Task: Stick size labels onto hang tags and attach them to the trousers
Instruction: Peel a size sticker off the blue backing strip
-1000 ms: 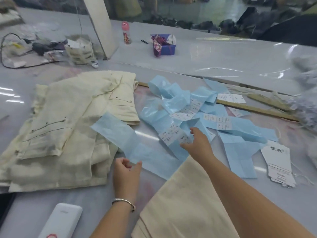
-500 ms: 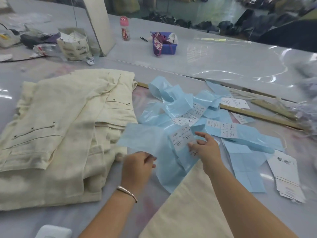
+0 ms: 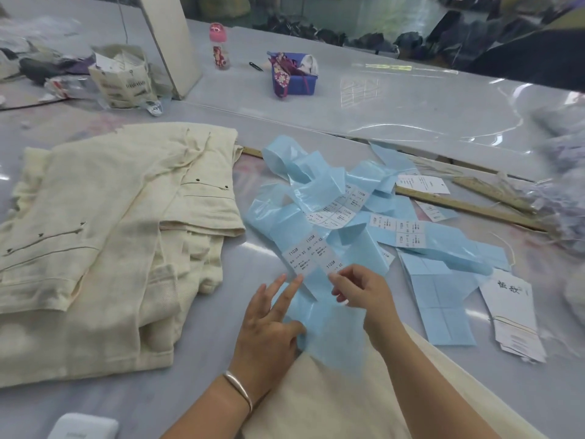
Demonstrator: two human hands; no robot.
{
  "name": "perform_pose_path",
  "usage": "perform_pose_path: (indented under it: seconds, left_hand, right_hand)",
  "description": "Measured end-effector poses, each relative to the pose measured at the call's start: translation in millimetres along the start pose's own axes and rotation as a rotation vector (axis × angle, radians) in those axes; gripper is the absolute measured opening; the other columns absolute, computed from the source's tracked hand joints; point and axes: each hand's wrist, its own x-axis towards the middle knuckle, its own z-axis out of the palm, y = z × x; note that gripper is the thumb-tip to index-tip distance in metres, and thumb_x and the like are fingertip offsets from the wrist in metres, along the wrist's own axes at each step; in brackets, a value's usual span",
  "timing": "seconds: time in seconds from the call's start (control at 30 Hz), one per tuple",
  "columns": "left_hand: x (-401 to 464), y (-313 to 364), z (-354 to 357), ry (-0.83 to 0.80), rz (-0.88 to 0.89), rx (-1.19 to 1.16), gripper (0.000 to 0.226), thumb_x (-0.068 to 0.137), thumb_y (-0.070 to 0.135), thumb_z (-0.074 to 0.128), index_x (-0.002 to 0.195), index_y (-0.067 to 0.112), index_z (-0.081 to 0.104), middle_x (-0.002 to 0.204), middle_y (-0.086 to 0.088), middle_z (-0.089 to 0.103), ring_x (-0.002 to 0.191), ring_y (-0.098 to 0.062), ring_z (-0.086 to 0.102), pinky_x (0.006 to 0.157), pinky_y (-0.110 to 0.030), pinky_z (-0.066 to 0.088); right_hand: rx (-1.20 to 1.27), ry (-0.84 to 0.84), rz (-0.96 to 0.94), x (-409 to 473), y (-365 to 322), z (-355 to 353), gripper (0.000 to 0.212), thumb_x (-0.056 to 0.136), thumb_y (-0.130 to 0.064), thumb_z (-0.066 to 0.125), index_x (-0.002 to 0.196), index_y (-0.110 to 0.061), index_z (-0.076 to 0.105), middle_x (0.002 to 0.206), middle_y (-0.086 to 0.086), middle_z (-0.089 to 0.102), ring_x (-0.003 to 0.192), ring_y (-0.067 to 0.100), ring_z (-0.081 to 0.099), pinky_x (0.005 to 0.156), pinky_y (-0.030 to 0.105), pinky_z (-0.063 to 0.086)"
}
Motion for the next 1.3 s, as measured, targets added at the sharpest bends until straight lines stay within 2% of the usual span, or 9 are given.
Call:
perform_pose_path:
  seconds: [0.13, 0.27, 0.37, 0.53, 0.77, 0.9, 1.1, 1.2, 1.3]
  left_hand:
    - [-4.5, -11.0, -2.8, 0.089, -0.07, -0.073, 0.015, 0.072, 0.014, 0.066, 0.066, 0.022, 0.077, 0.13, -0.016, 0.061, 0.112, -0.035, 0.06, 0.094, -0.037, 0.049]
    - [1.1, -24.1, -9.1, 0.285, -0.569, -0.44, 0.05, 0.072, -0.02, 0.058, 0.077, 0.026, 0.077, 0.09, 0.013, 0.073, 0.083, -0.021, 0.07, 0.08, -0.011, 0.047]
    - [23.0, -44.5, -23.5, 0.468, -0.905, -0.744, 0.056, 0.082, -0.013, 0.048, 0.074, 0.036, 0.074, 0.071, 0.023, 0.07, 0.073, -0.012, 0.064, 0.079, -0.036, 0.057]
    - [64.5, -67.1, -65.1, 0.756, -0.897, -1.005, 0.051, 0.075, -0.009, 0.044, 0.072, 0.028, 0.078, 0.075, 0.003, 0.07, 0.072, -0.015, 0.064, 0.053, -0.019, 0.049]
    - [92.9, -93.3, -119.5, 1.031, -0.722, -0.66, 0.048, 0.068, -0.001, 0.042, 0.087, 0.027, 0.075, 0.096, 0.004, 0.071, 0.093, -0.01, 0.064, 0.09, -0.031, 0.052]
    - [93.3, -85.8, -109.7, 0.604, -0.559, -0.433, 0.058, 0.071, -0.005, 0.036, 0.107, 0.024, 0.071, 0.123, 0.002, 0.063, 0.116, -0.013, 0.055, 0.099, -0.016, 0.039]
    - [80.5, -27.6, -48.4, 0.266, -0.268, -0.009, 0.033, 0.066, 0.01, 0.054, 0.09, 0.015, 0.076, 0.132, -0.014, 0.056, 0.122, -0.041, 0.047, 0.105, -0.047, 0.038]
    - [84.3, 2.3, -10.7, 0.102, -0.19, -0.072, 0.042, 0.073, 0.033, 0.062, 0.109, 0.014, 0.071, 0.121, -0.008, 0.063, 0.111, -0.035, 0.058, 0.102, -0.046, 0.04]
    - [97.0, 14.6, 23.3, -0.195, -0.236, 0.092, 0.086, 0.078, 0.062, 0.062, 0.151, 0.031, 0.027, 0.156, 0.001, 0.029, 0.144, -0.027, 0.025, 0.116, -0.051, 0.015]
  right_hand:
    - [-0.099, -0.129, 0.186, -14.5, 9.2, -2.0, 0.027, 0.074, -0.027, 0.081, 0.089, -0.01, 0.066, 0.073, 0.003, 0.062, 0.066, 0.013, 0.055, 0.06, 0.025, 0.042]
    - [0.023, -0.044, 0.192, -19.4, 18.7, -6.1, 0.006, 0.085, -0.016, 0.068, 0.082, -0.012, 0.066, 0.067, 0.0, 0.062, 0.06, 0.012, 0.055, 0.054, 0.02, 0.042]
    - [0.033, 0.097, 0.121, -21.6, 26.6, -7.5, 0.011, 0.091, -0.009, 0.061, 0.081, -0.01, 0.065, 0.07, 0.0, 0.065, 0.06, 0.013, 0.056, 0.055, 0.021, 0.046]
    - [0.02, 0.214, 0.036, -26.7, 40.5, -14.8, 0.02, 0.086, -0.004, 0.062, 0.09, -0.023, 0.065, 0.086, 0.001, 0.067, 0.073, 0.021, 0.061, 0.071, 0.038, 0.051]
    - [-0.205, 0.393, 0.091, -10.4, 48.1, -29.5, 0.023, 0.083, -0.014, 0.066, 0.102, -0.024, 0.056, 0.095, -0.005, 0.06, 0.083, 0.014, 0.057, 0.067, 0.024, 0.043]
    - [-0.457, 0.323, 0.15, 1.9, 47.0, -31.8, 0.029, 0.086, -0.037, 0.065, 0.109, -0.028, 0.049, 0.097, -0.009, 0.056, 0.092, 0.013, 0.055, 0.078, 0.03, 0.042]
    - [-0.631, 0.281, 0.225, 24.3, 42.4, -32.6, 0.025, 0.085, -0.048, 0.054, 0.078, -0.024, 0.053, 0.073, -0.011, 0.059, 0.07, 0.008, 0.054, 0.066, 0.029, 0.041]
    - [-0.455, 0.313, 0.23, 37.2, 40.4, -32.2, 0.032, 0.082, -0.044, 0.065, 0.102, -0.022, 0.053, 0.091, -0.003, 0.062, 0.087, 0.019, 0.059, 0.076, 0.033, 0.045]
    - [-0.071, 0.324, 0.225, 52.4, 28.0, -32.2, 0.061, 0.079, -0.033, 0.075, 0.129, -0.014, 0.044, 0.097, 0.001, 0.063, 0.091, 0.017, 0.062, 0.082, 0.035, 0.048]
